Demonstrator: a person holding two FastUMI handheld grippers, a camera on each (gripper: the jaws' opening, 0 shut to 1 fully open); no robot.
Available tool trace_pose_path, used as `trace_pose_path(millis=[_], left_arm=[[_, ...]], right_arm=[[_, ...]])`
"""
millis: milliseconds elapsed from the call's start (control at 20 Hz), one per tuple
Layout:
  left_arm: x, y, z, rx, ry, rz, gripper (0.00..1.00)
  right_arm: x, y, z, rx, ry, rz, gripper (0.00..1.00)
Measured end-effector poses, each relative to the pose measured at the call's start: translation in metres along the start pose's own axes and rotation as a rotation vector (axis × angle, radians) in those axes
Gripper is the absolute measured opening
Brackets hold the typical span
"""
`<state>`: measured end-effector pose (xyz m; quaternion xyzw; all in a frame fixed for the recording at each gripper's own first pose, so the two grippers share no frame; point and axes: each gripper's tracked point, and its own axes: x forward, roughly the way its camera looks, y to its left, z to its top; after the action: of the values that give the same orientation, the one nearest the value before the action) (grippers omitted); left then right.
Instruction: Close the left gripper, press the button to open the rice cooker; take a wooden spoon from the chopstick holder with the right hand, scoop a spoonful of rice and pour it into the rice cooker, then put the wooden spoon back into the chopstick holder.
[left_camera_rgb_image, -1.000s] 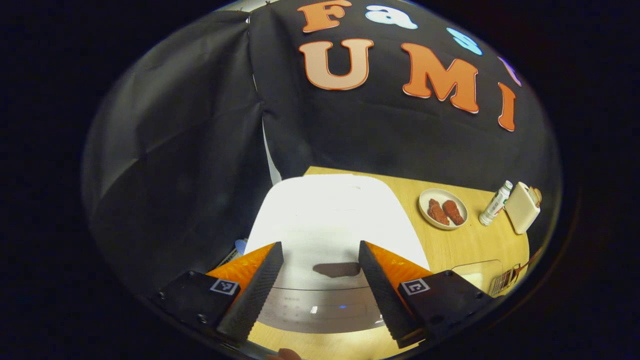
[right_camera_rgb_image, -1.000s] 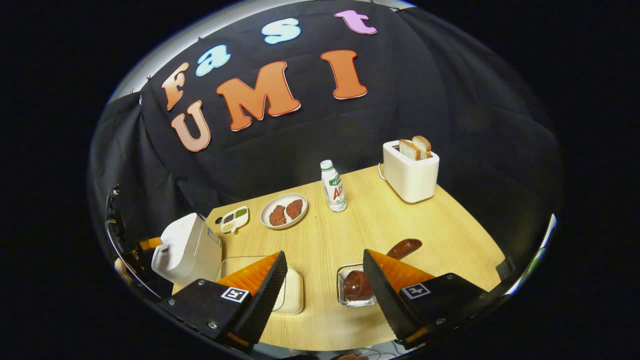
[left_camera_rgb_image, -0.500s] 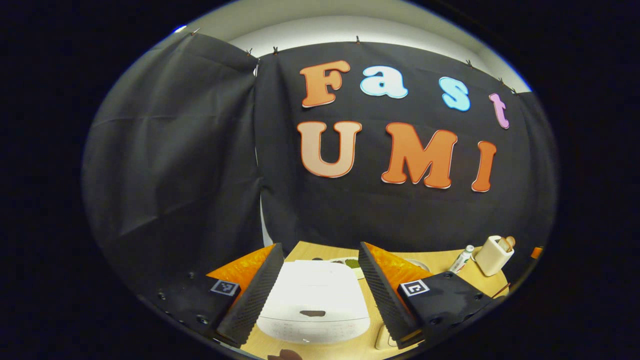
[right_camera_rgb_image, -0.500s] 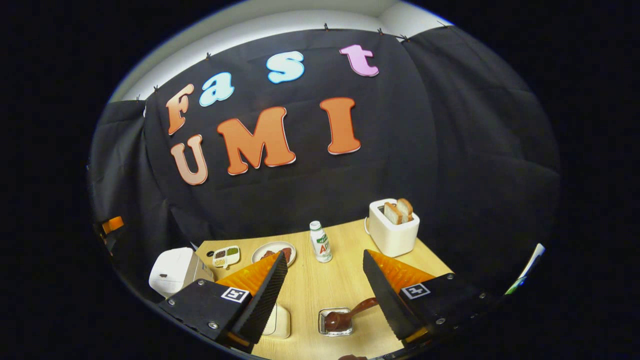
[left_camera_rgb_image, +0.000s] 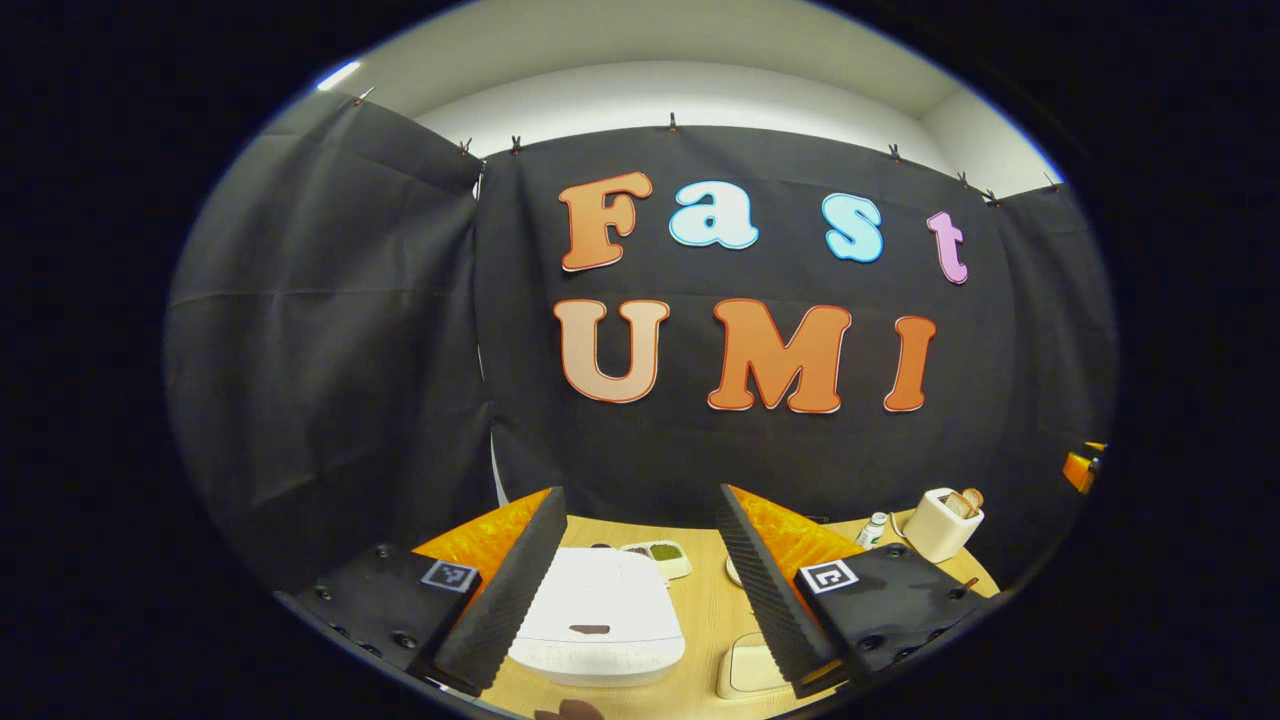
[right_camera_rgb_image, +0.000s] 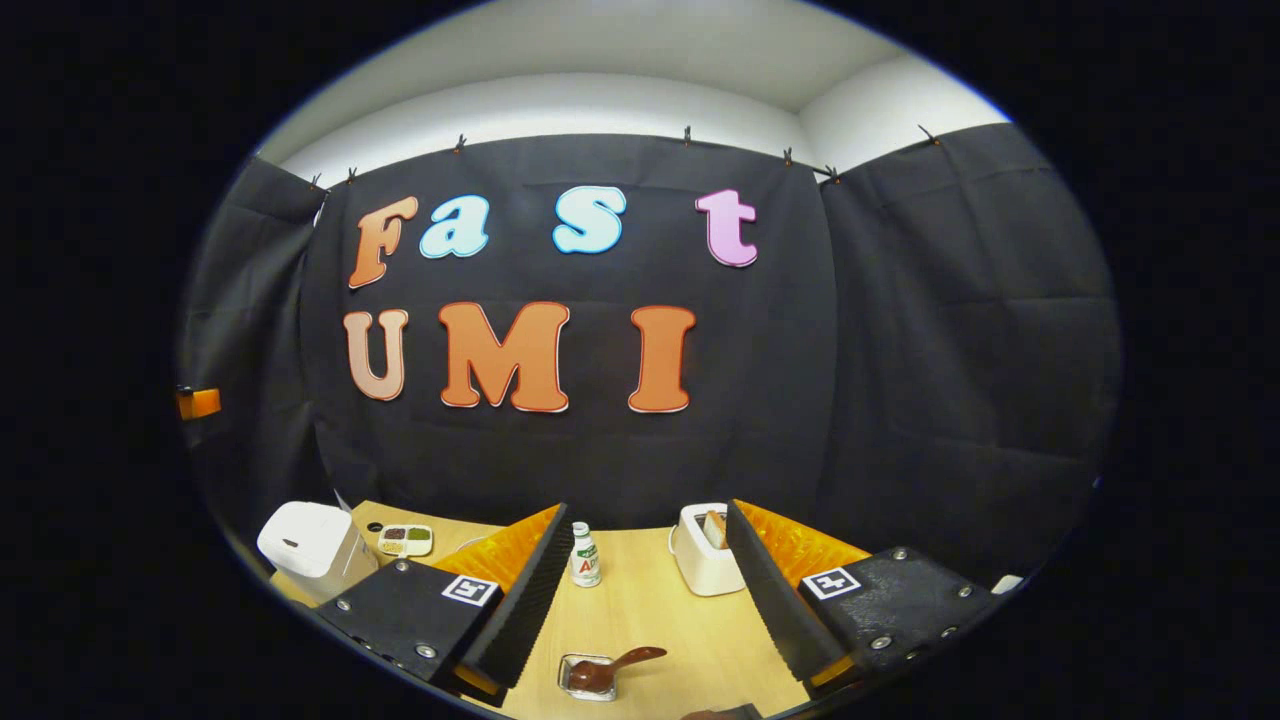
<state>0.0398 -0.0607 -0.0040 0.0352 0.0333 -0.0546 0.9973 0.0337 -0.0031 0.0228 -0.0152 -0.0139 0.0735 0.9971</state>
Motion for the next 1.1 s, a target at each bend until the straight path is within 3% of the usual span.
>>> trace_pose_path(millis=[200,450,550,600,1100], left_arm=[[-0.012,-0.009,0.001,0.025,-0.012,0.001,1.00],[-0.022,-0.019,0.001,-0.019,-0.018,0.006,1.00],[-0.026,-0.014,-0.001,-0.015,-0.023,0.033,1.00],[-0.028,-0.011,0.001,-0.010,-0.028,0.047,1.00],[-0.034,0.031,-0.002,-0.041,-0.021,0.121,1.00]], right_arm=[[-0.009,-0.009,0.014,0.024,-0.043,0.001,0.95],[-0.008,-0.017,0.004,0.039,-0.039,0.010,0.95],[-0.006,-0.017,0.001,0.030,-0.031,0.019,1.00],[-0.006,-0.016,-0.001,0.024,-0.027,0.023,0.95],[-0.003,0.010,-0.004,0.016,-0.015,0.034,0.95]])
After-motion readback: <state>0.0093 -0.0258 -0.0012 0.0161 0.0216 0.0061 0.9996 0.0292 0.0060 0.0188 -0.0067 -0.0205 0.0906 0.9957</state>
